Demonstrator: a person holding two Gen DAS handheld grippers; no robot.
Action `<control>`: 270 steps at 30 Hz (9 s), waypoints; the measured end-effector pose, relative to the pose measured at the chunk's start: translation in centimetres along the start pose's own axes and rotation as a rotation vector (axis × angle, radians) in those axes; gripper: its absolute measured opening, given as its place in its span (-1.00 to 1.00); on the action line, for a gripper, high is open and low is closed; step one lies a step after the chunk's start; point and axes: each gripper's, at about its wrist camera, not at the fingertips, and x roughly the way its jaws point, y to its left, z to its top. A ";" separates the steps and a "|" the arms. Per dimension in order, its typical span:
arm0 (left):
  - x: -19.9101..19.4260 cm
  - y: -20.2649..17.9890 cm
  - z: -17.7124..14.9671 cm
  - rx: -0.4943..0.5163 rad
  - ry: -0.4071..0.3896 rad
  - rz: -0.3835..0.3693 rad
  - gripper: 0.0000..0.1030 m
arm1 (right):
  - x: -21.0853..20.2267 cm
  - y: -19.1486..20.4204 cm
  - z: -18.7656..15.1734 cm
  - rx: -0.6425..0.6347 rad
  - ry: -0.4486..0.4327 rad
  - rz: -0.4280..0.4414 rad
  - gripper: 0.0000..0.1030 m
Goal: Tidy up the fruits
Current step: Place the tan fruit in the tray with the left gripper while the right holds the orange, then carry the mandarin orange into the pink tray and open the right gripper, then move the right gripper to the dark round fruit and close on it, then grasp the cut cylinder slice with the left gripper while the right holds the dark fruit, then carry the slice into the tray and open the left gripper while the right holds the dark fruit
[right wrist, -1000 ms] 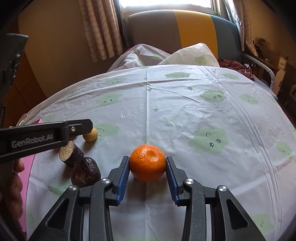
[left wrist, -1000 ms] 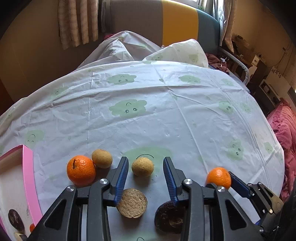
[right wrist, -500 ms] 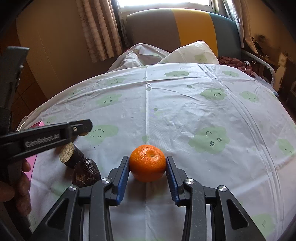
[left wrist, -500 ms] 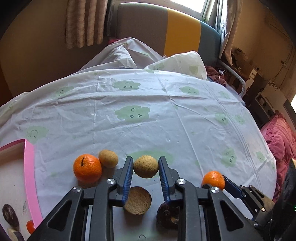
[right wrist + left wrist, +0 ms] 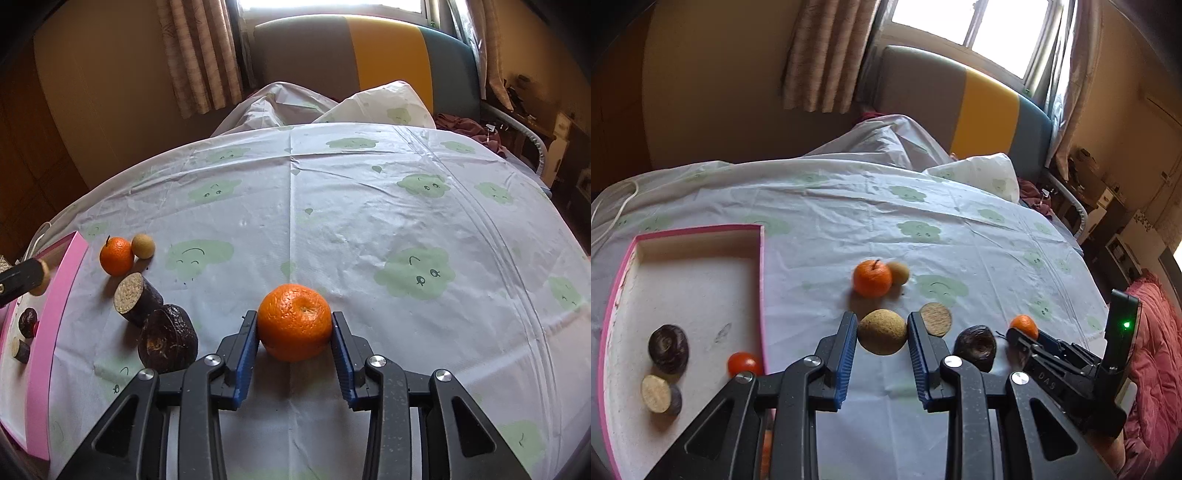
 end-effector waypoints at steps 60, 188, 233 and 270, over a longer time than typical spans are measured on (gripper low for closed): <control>-7.5 14.4 -8.9 -0.272 -0.019 0.272 -0.15 | -1.8 25.4 -0.7 -0.276 0.191 0.527 -0.07; 10.3 -6.8 -1.2 0.103 0.063 0.167 0.45 | -0.2 0.9 -1.7 0.013 -0.053 -0.017 -0.07; 4.2 -2.7 -6.0 0.054 0.073 0.171 -0.32 | 0.3 1.6 -1.7 -0.019 -0.036 -0.048 -0.04; -7.2 11.4 -7.3 -0.206 -0.053 0.292 -0.32 | 0.3 2.2 -1.9 -0.061 -0.034 -0.086 -0.07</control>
